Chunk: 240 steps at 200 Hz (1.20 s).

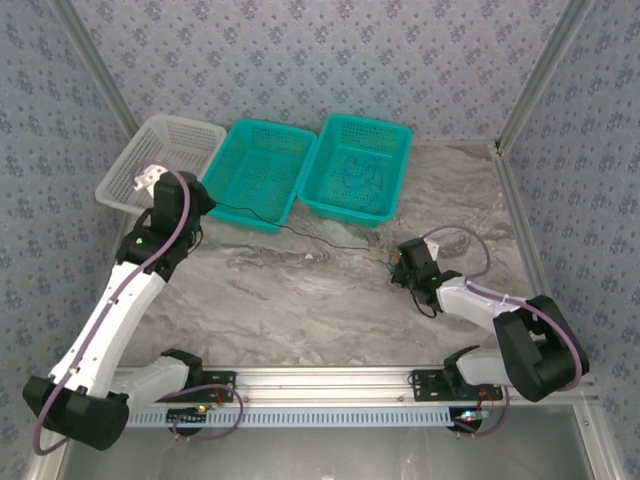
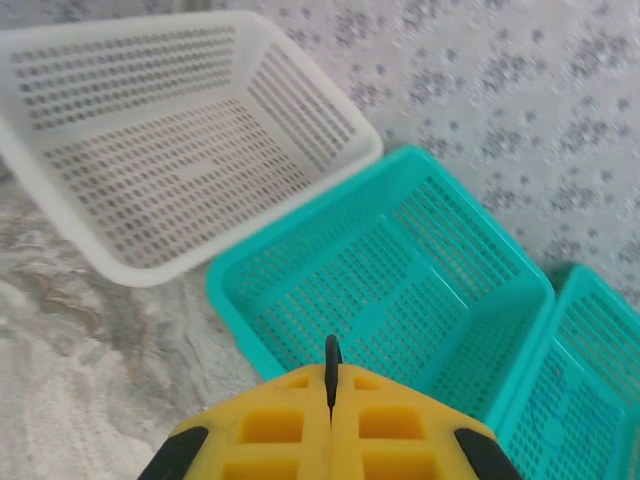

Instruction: Untangle the cables

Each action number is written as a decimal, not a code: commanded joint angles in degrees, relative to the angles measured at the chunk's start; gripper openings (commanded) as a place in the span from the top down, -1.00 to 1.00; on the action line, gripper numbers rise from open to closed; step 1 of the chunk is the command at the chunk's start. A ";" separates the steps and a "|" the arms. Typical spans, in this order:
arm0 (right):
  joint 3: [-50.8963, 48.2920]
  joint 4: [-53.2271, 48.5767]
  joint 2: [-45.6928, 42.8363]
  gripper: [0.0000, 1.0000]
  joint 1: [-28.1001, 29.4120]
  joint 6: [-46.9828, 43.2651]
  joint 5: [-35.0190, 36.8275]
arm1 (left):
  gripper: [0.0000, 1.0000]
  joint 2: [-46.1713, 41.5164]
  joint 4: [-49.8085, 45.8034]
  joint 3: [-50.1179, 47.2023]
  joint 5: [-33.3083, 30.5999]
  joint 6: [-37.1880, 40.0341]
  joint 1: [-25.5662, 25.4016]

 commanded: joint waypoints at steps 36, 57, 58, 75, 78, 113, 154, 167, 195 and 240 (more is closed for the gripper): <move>-3.30 -6.22 -5.41 0.88 -5.64 3.60 2.65 | 1.00 -8.59 -4.36 -3.06 -6.97 -4.95 4.61; -3.56 -6.66 -6.72 0.87 -7.35 3.28 2.38 | 1.00 -9.19 -5.32 -2.85 -6.95 -5.29 5.10; -3.57 -6.66 -6.78 0.87 -7.46 3.19 2.31 | 1.00 -9.19 -5.32 -2.84 -6.90 -5.24 5.13; -4.04 -4.36 -8.16 0.78 -8.50 1.03 -0.08 | 1.00 -9.37 -3.48 -3.06 -4.14 -4.11 5.12; -4.18 -3.53 -8.41 0.74 -8.60 0.27 -1.15 | 1.00 -9.37 -2.89 -3.08 -3.03 -3.84 5.16; -2.93 -1.28 -10.85 0.03 -8.39 -5.70 -9.41 | 1.00 -7.90 -0.14 -2.36 3.69 -2.91 5.16; -0.77 -4.69 -16.79 -0.90 -8.28 -7.31 -10.80 | 1.00 -5.89 0.30 0.12 8.15 -1.21 5.16; 0.10 -6.46 -18.53 -1.00 -8.28 -7.44 -9.94 | 1.00 -5.44 0.80 1.06 10.33 -0.57 5.11; 1.63 -9.54 -21.72 -1.00 -8.26 -6.79 -7.06 | 1.00 -3.13 1.25 4.94 16.25 1.72 4.94; 2.65 -10.97 -22.09 -1.00 -8.36 -5.18 -5.25 | 1.00 1.10 5.59 12.63 27.22 6.03 4.54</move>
